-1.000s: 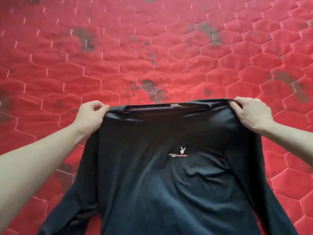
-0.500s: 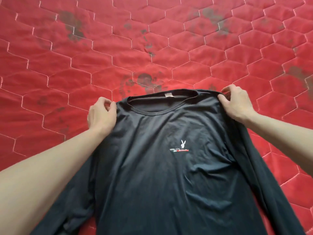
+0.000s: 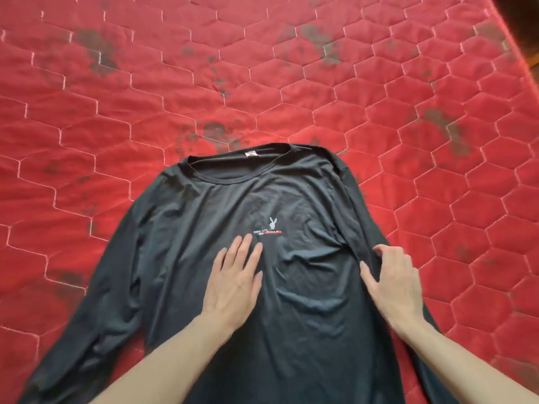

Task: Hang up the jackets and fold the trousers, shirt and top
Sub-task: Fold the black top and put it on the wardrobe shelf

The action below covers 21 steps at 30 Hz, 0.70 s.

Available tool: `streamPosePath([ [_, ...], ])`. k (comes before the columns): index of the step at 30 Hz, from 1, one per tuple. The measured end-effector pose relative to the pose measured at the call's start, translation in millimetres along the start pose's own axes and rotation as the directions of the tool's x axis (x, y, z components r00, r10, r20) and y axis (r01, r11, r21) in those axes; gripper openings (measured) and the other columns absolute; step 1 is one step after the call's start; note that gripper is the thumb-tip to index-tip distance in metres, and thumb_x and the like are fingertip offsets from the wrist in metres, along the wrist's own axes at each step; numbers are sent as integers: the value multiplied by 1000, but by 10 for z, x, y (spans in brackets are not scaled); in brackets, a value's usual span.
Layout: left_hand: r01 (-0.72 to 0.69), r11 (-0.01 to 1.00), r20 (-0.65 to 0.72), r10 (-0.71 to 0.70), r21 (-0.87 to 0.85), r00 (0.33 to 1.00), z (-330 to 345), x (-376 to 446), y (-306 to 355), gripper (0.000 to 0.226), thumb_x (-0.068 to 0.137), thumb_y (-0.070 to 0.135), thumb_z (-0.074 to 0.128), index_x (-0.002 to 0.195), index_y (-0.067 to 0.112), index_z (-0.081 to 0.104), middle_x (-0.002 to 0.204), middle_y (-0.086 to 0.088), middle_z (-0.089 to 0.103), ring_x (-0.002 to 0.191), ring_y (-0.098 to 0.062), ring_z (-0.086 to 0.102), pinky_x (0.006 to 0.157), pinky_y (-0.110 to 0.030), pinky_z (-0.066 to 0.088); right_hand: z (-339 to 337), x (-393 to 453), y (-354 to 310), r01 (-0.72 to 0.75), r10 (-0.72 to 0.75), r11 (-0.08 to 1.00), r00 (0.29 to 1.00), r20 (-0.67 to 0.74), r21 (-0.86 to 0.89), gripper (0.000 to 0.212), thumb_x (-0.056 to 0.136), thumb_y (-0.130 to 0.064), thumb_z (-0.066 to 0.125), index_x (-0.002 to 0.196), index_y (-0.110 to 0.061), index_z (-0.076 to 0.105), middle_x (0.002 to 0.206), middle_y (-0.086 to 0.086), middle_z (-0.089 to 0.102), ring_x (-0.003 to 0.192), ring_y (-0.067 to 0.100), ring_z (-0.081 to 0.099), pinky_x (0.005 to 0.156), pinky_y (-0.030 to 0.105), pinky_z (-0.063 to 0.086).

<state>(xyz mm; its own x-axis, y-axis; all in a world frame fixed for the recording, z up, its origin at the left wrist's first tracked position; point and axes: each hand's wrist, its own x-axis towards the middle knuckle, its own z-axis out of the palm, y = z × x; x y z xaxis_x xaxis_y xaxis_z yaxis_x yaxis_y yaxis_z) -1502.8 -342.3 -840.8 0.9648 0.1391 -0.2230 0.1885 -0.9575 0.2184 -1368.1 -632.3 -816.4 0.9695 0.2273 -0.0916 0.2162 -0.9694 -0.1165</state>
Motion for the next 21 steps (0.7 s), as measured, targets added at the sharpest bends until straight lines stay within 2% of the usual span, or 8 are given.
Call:
streamPosePath([
  [2, 27, 1000, 50, -26, -4, 998, 82, -62, 294, 61, 105, 38, 54, 160, 15, 41, 167, -11, 35, 154, -30, 35, 121, -50, 37, 7, -9, 93, 22, -24, 999, 999, 38, 44, 36, 91, -17, 77, 121, -2, 62, 112, 15, 66, 96, 39, 62, 76, 52, 52],
  [5, 42, 999, 66, -42, 15, 997, 177, -20, 613, 64, 106, 40, 49, 163, 15, 34, 170, -12, 29, 157, -30, 30, 122, -52, 33, 19, 39, 196, -59, 49, 983, 997, 65, 175, 33, 95, -13, 70, 125, -5, 59, 116, 12, 64, 104, 37, 61, 86, 53, 52],
  [8, 88, 995, 41, -90, 51, 995, 245, 128, 849, 63, 109, 40, 40, 165, 16, 26, 173, -11, 19, 160, -29, 19, 126, -53, 23, -8, 151, 399, -67, 34, 965, 991, 129, 254, 16, 101, -17, 61, 117, -11, 61, 112, 8, 64, 107, 33, 60, 87, 48, 50],
  [10, 152, 987, 19, -153, 53, 988, 267, 235, 1007, 60, 111, 41, 32, 165, 15, 27, 173, -10, 19, 161, -28, 16, 127, -53, 18, -46, 238, 554, -100, 30, 922, 982, 189, 375, 9, 104, -20, 58, 109, -13, 60, 105, 5, 67, 103, 31, 62, 85, 46, 49],
  [13, 192, 981, -9, -192, 32, 981, 247, 405, 1309, 64, 107, 43, 24, 163, 12, 33, 171, -11, 25, 159, -29, 21, 127, -52, 21, -172, 376, 781, -167, 8, 828, 958, 286, 536, 9, 105, -28, 58, 102, -20, 58, 96, -2, 69, 95, 26, 66, 84, 44, 49],
  [16, 173, 985, -36, -172, 19, 984, 243, 583, 1608, 60, 111, 40, 32, 163, 12, 30, 173, -10, 21, 160, -27, 18, 128, -50, 19, -246, 401, 1029, -12, -127, 921, 936, 330, 388, 19, 99, -39, 65, 107, -25, 55, 104, -8, 59, 95, 17, 61, 80, 42, 52],
  [18, 162, 987, -26, -162, 4, 987, 228, 684, 1795, 62, 110, 39, 37, 165, 12, 25, 174, -8, 16, 162, -26, 12, 129, -49, 16, -243, 340, 1157, 72, -172, 964, 903, 395, 255, 25, 98, -41, 65, 111, -24, 53, 107, -6, 56, 97, 19, 59, 77, 41, 52],
  [21, 78, 997, -1, -78, 26, 997, 217, 785, 2056, 65, 110, 37, 37, 167, 13, 17, 175, -6, 10, 162, -23, 8, 129, -47, 15, -191, 214, 1292, 77, -174, 971, 880, 442, 228, 18, 104, -37, 56, 103, -19, 55, 99, -1, 63, 99, 27, 62, 76, 40, 48],
])
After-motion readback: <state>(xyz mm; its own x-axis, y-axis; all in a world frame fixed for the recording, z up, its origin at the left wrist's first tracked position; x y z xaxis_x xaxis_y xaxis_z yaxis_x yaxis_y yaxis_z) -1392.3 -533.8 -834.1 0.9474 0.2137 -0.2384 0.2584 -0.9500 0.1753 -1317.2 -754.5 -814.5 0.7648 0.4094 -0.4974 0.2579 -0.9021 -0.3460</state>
